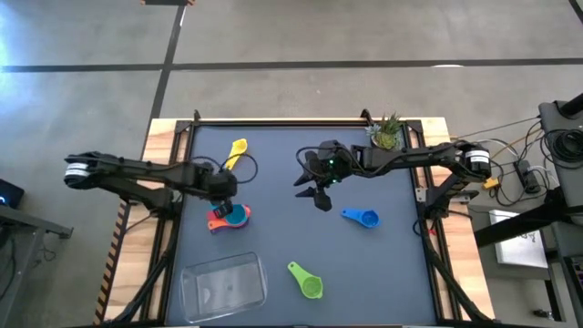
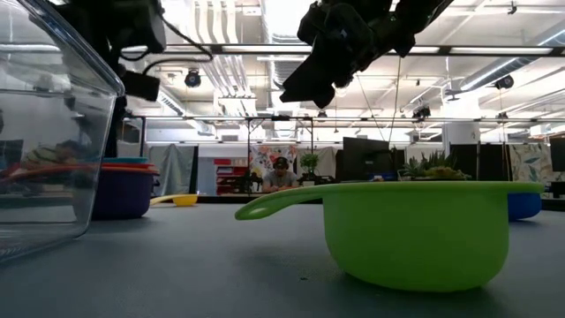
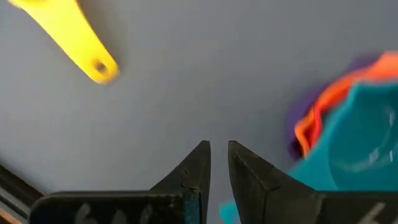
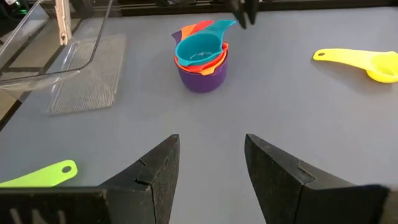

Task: Nest measuring cups in basket
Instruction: Stack the light blue measuring cup on top of the red measuring cup

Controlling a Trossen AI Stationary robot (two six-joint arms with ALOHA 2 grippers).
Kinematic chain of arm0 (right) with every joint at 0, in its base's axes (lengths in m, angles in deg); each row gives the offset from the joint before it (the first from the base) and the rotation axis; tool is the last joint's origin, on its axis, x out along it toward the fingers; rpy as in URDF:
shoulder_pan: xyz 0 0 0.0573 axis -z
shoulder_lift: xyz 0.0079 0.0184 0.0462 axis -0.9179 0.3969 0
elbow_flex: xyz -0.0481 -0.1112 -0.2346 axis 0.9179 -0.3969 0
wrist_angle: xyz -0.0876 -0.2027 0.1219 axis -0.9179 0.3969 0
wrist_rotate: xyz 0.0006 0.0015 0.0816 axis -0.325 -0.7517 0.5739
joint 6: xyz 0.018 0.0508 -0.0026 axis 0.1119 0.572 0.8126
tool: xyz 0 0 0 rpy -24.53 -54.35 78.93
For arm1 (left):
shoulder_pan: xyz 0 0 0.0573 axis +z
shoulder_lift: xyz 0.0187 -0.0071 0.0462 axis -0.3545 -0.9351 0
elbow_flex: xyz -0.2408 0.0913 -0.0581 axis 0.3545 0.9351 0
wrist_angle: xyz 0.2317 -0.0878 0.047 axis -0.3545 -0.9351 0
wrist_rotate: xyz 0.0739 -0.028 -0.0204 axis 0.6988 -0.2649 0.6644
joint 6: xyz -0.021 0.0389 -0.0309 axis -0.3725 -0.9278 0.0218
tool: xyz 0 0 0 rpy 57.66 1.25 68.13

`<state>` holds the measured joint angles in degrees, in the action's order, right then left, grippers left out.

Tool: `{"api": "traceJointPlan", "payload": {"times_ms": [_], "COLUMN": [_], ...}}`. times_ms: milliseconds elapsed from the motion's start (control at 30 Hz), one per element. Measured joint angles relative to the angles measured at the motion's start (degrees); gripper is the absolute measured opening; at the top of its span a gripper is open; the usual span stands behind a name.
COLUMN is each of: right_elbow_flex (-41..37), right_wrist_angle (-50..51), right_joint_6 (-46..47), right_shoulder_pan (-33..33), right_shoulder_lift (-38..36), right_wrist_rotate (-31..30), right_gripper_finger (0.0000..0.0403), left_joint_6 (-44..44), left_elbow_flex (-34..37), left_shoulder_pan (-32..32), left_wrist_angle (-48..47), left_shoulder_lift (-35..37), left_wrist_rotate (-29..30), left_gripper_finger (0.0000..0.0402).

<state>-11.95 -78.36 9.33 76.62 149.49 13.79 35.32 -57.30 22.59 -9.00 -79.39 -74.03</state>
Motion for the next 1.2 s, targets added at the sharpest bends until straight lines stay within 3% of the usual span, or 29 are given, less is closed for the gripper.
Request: {"api": "traceJointPlan", "payload": {"times_ms": [567,967,1200], "right_elbow_flex": [0.0,0.0,-0.2], "right_wrist_angle": [0.0,0.3,0.5], "right_joint_6": [-0.9,-3.4,-5.4], "right_shoulder_pan": [0.0,-1.4,-3.0], "right_shoulder_lift": [0.0,0.0,0.0], "right_wrist_rotate": [0.0,0.2,0.3], "right_gripper_finger": [0.0171,0.0171,0.0171], "left_joint_6": [4.7,10.2,11.0], "left_elbow_flex": [-0.9,1.0,2.6], "left_shoulder_pan": [-0.7,-1.0,-1.2], "left_wrist_angle": [-2.2,-3.9,0.0], "left_shoulder_lift": [0.6,-0.5,-3.0], "left_wrist_rotate": [-22.7,-21.5,-26.9], "left_gripper_finger": [0.0038,0.0039,0.0039]}}
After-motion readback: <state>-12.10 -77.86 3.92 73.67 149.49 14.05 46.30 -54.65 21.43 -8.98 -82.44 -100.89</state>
